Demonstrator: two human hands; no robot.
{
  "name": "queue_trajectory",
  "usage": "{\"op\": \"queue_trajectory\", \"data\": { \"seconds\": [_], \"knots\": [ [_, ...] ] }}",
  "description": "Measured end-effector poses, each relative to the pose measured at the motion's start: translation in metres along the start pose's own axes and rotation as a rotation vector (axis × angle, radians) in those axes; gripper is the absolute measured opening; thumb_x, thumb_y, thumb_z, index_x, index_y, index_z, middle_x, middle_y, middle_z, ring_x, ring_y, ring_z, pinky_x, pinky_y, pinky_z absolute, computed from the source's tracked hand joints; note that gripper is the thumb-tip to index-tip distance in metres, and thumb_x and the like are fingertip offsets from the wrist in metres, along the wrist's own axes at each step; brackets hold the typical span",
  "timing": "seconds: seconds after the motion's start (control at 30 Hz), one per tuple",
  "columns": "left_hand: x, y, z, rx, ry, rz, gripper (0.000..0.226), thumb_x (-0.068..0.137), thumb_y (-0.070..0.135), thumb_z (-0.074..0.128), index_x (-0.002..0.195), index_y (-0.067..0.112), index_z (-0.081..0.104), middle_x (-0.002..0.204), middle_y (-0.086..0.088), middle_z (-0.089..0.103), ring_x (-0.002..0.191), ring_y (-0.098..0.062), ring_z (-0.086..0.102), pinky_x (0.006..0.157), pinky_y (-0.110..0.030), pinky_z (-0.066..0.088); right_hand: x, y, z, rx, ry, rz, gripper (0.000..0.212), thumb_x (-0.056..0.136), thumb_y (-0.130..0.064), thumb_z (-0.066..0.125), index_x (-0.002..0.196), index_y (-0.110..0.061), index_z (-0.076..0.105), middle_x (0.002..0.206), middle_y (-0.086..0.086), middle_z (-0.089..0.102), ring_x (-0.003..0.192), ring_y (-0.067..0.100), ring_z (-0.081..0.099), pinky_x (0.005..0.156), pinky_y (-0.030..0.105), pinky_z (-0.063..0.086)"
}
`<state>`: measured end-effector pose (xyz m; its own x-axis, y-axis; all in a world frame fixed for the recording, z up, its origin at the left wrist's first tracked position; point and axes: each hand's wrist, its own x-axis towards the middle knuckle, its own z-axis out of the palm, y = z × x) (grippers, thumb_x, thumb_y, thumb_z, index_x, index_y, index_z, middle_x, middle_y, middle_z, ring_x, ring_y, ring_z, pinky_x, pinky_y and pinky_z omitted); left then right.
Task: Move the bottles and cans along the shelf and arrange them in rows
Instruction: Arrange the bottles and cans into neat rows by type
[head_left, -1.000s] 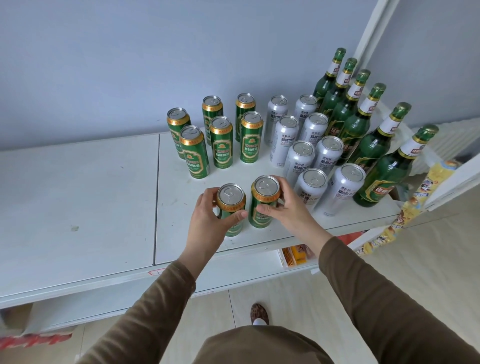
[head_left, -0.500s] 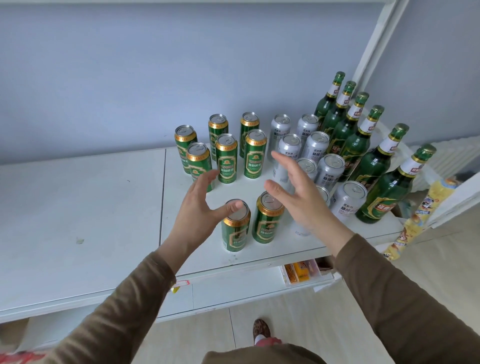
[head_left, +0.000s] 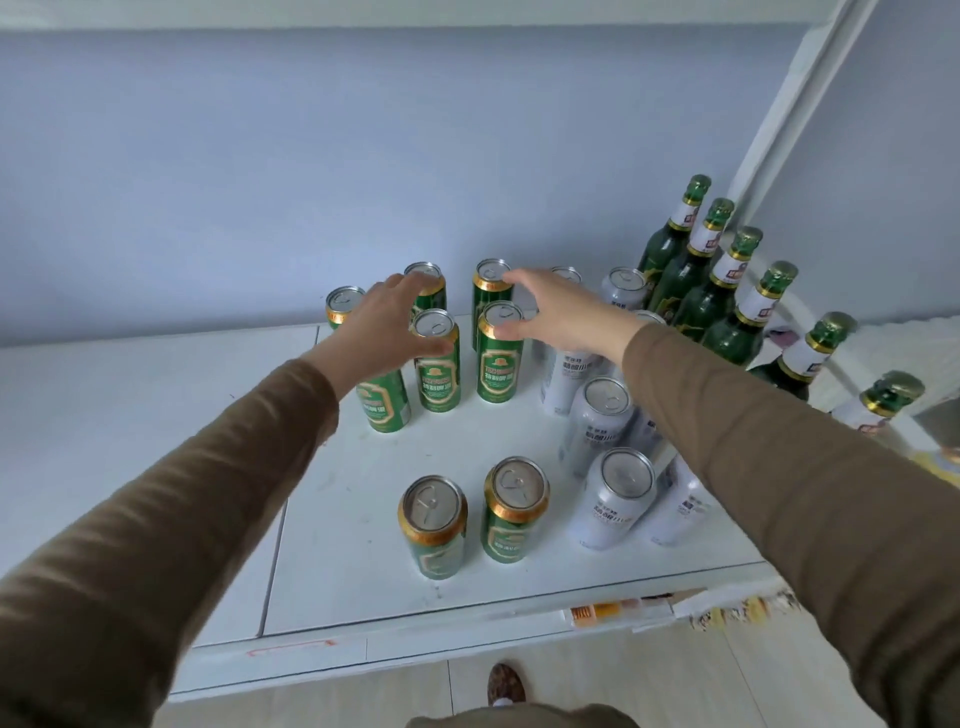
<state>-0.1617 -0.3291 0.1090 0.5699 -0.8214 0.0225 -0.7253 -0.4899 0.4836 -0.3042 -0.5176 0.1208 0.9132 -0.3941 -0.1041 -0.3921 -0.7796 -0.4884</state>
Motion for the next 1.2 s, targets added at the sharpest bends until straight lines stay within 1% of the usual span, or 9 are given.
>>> {"op": "queue_trajectory", "data": {
  "seconds": [0.07, 0.17, 0.3, 0.43, 0.53, 0.63, 0.9, 1.07, 1.2],
  "knots": [
    [0.018, 0.0, 0.002, 0.071, -0.098, -0.021, 0.081, 0.081, 0.038, 0.081, 0.149, 0.026, 0.039, 0.149, -0.005, 0.044, 0.136, -0.025, 0.039, 0.104, -0.038, 0.034, 0.019, 0.008, 0.0, -0.058, -0.048, -0.008, 0.081, 0.088, -0.046, 0.073, 0.154, -0.021, 0.035, 0.156, 0.006, 0.041, 0.141, 0.026, 0.042, 0.108, 0.036, 0.037],
    [0.036, -0.001, 0.006, 0.122, -0.216, -0.047, 0.081, 0.081, 0.035, 0.08, 0.15, 0.027, 0.039, 0.15, -0.002, 0.045, 0.132, -0.025, 0.046, 0.096, -0.033, 0.037, 0.041, 0.014, 0.007, -0.144, -0.114, -0.028, 0.082, 0.086, -0.045, 0.075, 0.153, -0.017, 0.037, 0.154, 0.007, 0.043, 0.137, 0.028, 0.045, 0.106, 0.037, 0.041],
    [0.05, -0.002, 0.011, 0.135, -0.295, -0.096, 0.083, 0.08, 0.036, 0.082, 0.15, 0.031, 0.038, 0.145, -0.002, 0.051, 0.126, -0.026, 0.051, 0.091, -0.03, 0.039, 0.058, 0.015, 0.015, -0.28, -0.208, -0.06, 0.079, 0.083, -0.048, 0.076, 0.147, -0.018, 0.042, 0.144, 0.007, 0.052, 0.125, 0.028, 0.053, 0.095, 0.038, 0.046],
    [0.055, -0.005, 0.015, 0.154, -0.355, -0.108, 0.071, 0.079, 0.035, 0.083, 0.14, 0.03, 0.047, 0.134, -0.003, 0.057, 0.111, -0.025, 0.053, 0.082, -0.031, 0.039, 0.063, 0.015, 0.016, -0.329, -0.24, -0.063, 0.075, 0.086, -0.043, 0.076, 0.147, -0.017, 0.042, 0.143, 0.008, 0.053, 0.124, 0.03, 0.053, 0.095, 0.041, 0.049],
    [0.053, -0.007, 0.012, 0.16, -0.348, -0.088, 0.064, 0.075, 0.037, 0.084, 0.131, 0.032, 0.052, 0.123, 0.001, 0.06, 0.103, -0.023, 0.054, 0.079, -0.033, 0.043, 0.06, 0.013, 0.015, -0.309, -0.235, -0.067, 0.068, 0.086, -0.038, 0.077, 0.142, -0.015, 0.046, 0.137, 0.008, 0.057, 0.109, 0.026, 0.055, 0.077, 0.031, 0.039],
    [0.043, -0.007, 0.007, 0.202, -0.365, -0.043, 0.063, 0.074, 0.041, 0.085, 0.127, 0.035, 0.053, 0.118, 0.004, 0.061, 0.101, -0.021, 0.056, 0.077, -0.034, 0.047, 0.05, 0.01, 0.017, -0.338, -0.214, -0.099, 0.062, 0.084, -0.038, 0.078, 0.134, -0.014, 0.05, 0.127, 0.009, 0.061, 0.094, 0.022, 0.049, 0.072, 0.03, 0.034],
    [-0.007, 0.003, -0.004, 0.277, -0.369, 0.071, 0.061, 0.072, 0.051, 0.082, 0.124, 0.036, 0.054, 0.116, 0.01, 0.063, 0.101, -0.018, 0.058, 0.085, -0.037, 0.052, -0.002, 0.005, 0.016, -0.293, -0.257, -0.111, 0.068, 0.079, -0.042, 0.082, 0.137, -0.025, 0.05, 0.129, -0.001, 0.061, 0.106, 0.022, 0.056, 0.075, 0.032, 0.037],
    [-0.025, 0.0, 0.004, 0.282, -0.384, 0.089, 0.063, 0.071, 0.051, 0.083, 0.125, 0.035, 0.055, 0.118, 0.009, 0.064, 0.1, -0.016, 0.056, 0.082, -0.032, 0.048, -0.026, 0.005, 0.025, -0.289, -0.288, -0.101, 0.071, 0.078, -0.043, 0.082, 0.139, -0.027, 0.049, 0.134, -0.002, 0.059, 0.116, 0.022, 0.056, 0.088, 0.036, 0.046],
    [-0.033, -0.004, 0.013, 0.285, -0.406, 0.075, 0.065, 0.07, 0.053, 0.083, 0.125, 0.037, 0.053, 0.119, 0.006, 0.064, 0.105, -0.02, 0.058, 0.085, -0.04, 0.054, -0.036, 0.005, 0.031, -0.293, -0.287, -0.11, 0.071, 0.08, -0.041, 0.082, 0.14, -0.024, 0.048, 0.134, -0.002, 0.059, 0.117, 0.022, 0.055, 0.093, 0.037, 0.046]
  ]
}}
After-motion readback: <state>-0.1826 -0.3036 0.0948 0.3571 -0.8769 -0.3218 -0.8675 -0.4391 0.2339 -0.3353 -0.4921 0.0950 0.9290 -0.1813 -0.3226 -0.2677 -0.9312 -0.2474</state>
